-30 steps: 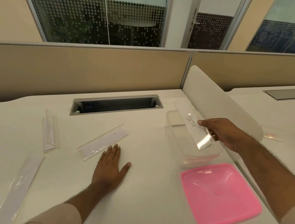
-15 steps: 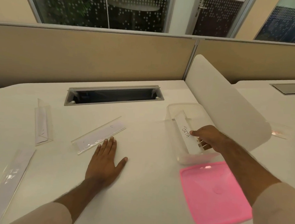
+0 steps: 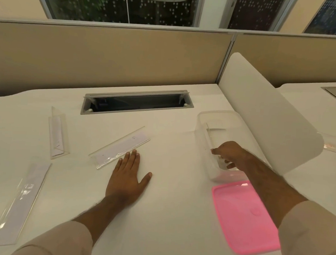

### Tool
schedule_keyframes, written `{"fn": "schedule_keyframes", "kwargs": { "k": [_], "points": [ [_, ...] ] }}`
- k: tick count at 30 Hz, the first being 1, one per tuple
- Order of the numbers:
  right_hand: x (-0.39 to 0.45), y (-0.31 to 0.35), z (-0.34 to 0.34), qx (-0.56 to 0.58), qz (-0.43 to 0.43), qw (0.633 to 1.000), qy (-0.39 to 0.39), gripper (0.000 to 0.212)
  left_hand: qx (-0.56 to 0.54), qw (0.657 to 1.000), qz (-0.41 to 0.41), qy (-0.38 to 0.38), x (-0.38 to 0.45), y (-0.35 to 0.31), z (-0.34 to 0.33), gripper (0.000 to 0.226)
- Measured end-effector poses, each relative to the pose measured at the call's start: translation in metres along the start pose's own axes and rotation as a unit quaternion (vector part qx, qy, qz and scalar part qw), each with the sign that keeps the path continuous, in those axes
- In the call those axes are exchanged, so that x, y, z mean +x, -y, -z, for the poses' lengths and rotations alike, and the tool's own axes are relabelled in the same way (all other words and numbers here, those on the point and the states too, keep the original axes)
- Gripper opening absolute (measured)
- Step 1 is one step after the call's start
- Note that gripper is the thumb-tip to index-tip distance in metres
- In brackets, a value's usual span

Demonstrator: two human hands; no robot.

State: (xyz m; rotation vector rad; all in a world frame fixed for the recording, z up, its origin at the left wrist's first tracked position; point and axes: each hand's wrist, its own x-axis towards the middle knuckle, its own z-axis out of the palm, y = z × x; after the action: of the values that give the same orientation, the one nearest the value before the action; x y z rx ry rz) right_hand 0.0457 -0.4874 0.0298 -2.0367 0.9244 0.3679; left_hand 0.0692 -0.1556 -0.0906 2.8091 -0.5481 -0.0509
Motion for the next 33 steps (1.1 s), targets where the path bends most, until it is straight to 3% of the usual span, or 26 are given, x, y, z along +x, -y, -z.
{"fn": "schedule_keyframes", "kwargs": {
  "k": [9, 13, 15, 18, 23, 27, 33],
  "points": [
    [-0.005, -0.001, 0.001, 0.020, 0.003, 1.000, 0.002, 0.050, -0.001, 1.000, 0.000, 0.000, -0.001, 0.000, 0.001, 0.087],
    [-0.005, 0.000, 0.003, 0.003, 0.027, 0.999, -0.025, 0.034, -0.005, 1.000, -0.001, -0.001, -0.001, 0.002, 0.000, 0.087],
    [-0.006, 0.002, 0.005, -0.034, 0.063, 0.995, -0.066, 0.026, -0.007, 1.000, 0.000, -0.003, -0.001, 0.002, 0.000, 0.087],
    [-0.010, 0.006, 0.008, -0.095, 0.125, 0.976, -0.151, 0.035, -0.014, 1.000, 0.000, -0.002, 0.000, 0.001, 0.000, 0.087],
    [-0.031, 0.014, 0.005, -0.087, 0.204, 0.949, -0.225, 0.035, -0.019, 1.000, -0.002, 0.013, -0.002, -0.001, 0.005, 0.085],
    [-0.057, 0.022, -0.003, -0.088, 0.304, 0.913, -0.256, 0.026, -0.059, 0.998, -0.009, -0.008, -0.013, 0.004, 0.013, 0.074],
    [-0.081, 0.033, -0.033, -0.085, 0.372, 0.894, -0.235, 0.019, -0.068, 0.991, -0.025, -0.115, -0.034, 0.028, 0.043, 0.048]
  ]
}}
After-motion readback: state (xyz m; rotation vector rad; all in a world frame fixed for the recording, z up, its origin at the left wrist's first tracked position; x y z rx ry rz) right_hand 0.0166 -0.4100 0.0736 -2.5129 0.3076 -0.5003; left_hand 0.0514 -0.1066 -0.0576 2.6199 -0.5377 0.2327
